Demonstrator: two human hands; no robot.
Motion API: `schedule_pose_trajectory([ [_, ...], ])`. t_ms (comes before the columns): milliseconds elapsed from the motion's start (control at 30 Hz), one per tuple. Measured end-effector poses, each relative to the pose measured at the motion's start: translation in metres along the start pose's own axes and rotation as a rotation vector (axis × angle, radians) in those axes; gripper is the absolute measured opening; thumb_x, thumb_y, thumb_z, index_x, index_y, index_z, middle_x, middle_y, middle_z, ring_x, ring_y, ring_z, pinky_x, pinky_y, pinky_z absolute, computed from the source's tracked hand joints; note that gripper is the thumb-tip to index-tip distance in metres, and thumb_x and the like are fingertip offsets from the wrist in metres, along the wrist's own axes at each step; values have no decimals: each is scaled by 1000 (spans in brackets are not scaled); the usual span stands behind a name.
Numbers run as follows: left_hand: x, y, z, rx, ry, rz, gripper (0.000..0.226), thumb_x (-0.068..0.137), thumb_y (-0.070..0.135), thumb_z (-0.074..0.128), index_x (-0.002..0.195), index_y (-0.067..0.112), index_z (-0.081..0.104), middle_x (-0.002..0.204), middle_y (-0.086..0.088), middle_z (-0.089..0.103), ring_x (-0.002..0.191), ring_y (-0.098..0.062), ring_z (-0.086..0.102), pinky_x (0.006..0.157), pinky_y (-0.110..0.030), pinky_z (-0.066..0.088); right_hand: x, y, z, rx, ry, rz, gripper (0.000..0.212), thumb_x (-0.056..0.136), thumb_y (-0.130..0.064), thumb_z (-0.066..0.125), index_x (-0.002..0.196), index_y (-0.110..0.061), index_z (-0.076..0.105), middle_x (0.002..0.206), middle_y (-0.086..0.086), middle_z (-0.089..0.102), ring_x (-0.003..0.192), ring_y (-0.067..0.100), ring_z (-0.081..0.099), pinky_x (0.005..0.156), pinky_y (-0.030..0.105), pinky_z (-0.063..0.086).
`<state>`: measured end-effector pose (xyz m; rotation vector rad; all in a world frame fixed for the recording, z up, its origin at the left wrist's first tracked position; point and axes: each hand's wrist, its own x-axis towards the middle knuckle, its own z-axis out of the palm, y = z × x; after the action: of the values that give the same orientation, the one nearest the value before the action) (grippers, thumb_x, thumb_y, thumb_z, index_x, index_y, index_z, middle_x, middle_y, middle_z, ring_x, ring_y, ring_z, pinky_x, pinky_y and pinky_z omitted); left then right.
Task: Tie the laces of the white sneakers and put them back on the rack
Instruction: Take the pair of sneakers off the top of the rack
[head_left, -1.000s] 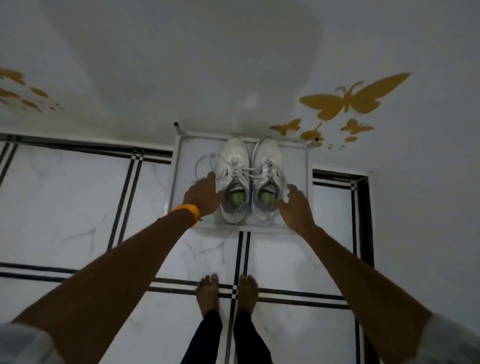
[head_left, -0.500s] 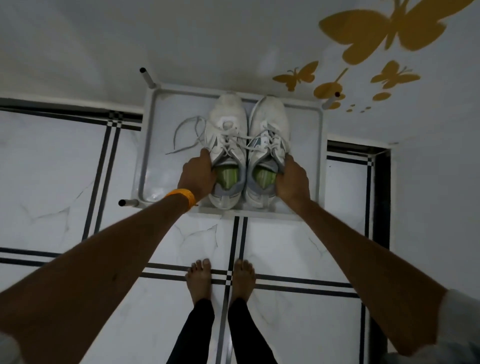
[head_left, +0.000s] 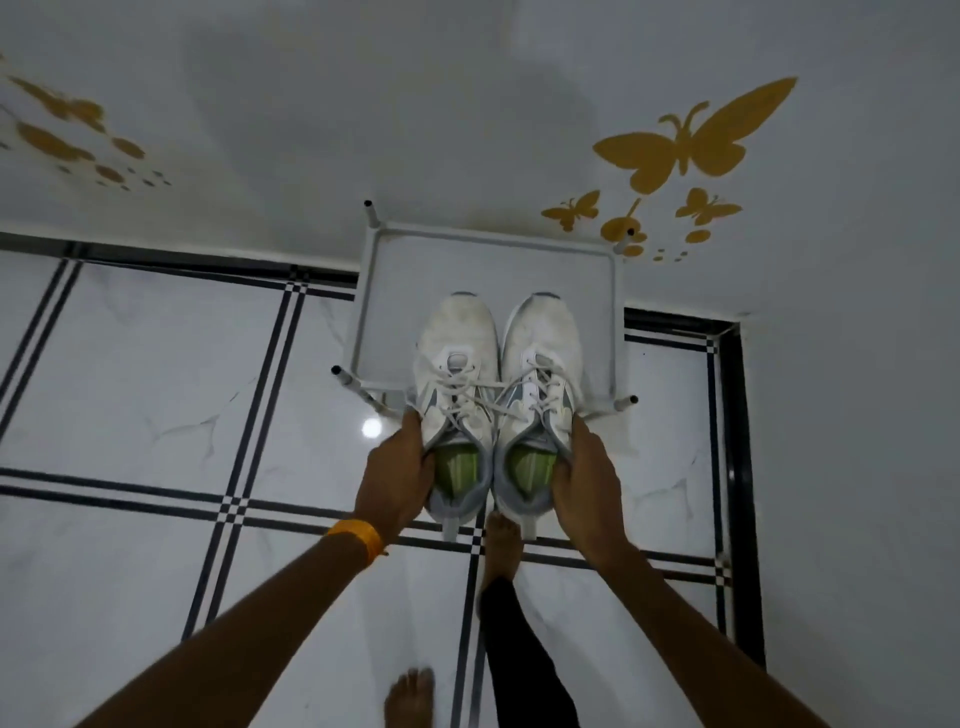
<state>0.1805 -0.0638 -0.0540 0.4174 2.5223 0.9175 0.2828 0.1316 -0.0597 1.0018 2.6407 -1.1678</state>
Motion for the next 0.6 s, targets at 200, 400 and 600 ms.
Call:
schedule_pose_trajectory([
  [200, -90, -80, 45, -13, -100, -58, 22, 96, 19, 50, 115, 8, 48, 100, -12, 68, 88, -28, 67, 74, -30, 52, -97, 53, 66, -11, -42, 89, 46, 96, -8, 49, 142, -9, 43, 124, 13, 58, 114, 27, 58, 92, 27, 43],
  [400, -124, -166, 141, -73, -179, -178, 31, 98, 28, 46, 125, 13, 47, 107, -8, 67, 94, -24, 66, 85, -32, 54, -117, 141, 144, -41, -127, 134, 52, 96, -2, 49, 146, -8, 37, 138, 14, 52, 126, 29, 51, 99, 26, 38],
  [600, -94, -264, 257, -29, -203, -169, 33, 98, 27, 47, 127, 10, 46, 108, -11, 67, 95, -27, 66, 83, -30, 50, -85, 245, 243, -76, -141, 114, 52, 93, -4, 49, 144, -10, 39, 134, 13, 54, 119, 28, 55, 100, 37, 47],
])
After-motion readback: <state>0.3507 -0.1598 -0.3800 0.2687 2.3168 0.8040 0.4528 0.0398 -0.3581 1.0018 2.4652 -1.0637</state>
